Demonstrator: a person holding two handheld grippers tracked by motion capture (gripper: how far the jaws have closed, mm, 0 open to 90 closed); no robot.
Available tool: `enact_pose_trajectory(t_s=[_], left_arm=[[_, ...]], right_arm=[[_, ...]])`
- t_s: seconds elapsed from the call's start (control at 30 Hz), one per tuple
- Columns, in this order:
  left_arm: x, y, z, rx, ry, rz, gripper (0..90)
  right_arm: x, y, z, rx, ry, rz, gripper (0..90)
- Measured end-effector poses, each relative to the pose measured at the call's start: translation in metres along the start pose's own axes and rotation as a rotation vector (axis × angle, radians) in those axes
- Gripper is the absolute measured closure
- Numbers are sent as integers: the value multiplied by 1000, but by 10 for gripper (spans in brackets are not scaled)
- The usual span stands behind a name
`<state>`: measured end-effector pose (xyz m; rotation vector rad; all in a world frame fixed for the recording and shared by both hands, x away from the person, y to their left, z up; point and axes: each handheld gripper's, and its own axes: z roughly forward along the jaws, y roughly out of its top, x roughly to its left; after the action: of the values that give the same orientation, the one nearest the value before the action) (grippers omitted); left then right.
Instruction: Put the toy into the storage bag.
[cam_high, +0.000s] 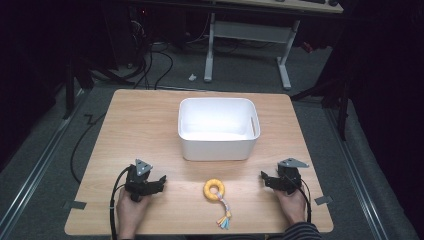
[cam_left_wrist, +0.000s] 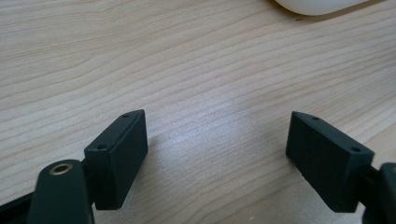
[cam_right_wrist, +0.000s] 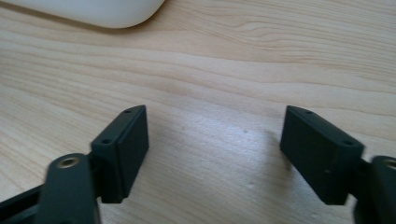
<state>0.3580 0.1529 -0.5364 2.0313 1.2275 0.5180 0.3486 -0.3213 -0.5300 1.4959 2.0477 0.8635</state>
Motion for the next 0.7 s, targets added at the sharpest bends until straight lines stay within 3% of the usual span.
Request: enact_pose_trajectory(t_s=[0.27, 0.6, 0.7], left_arm=[[-1, 0, 0, 0, 7, -2, 209], [-1, 1, 1, 0, 1, 3, 207], [-1, 1, 1, 0, -1, 3, 207]], right_arm=[[-4, -1, -5, -2, -3, 51, 360], [-15, 11, -27, -21, 97, 82, 387], [-11, 13, -31, -41, 111, 56, 398]])
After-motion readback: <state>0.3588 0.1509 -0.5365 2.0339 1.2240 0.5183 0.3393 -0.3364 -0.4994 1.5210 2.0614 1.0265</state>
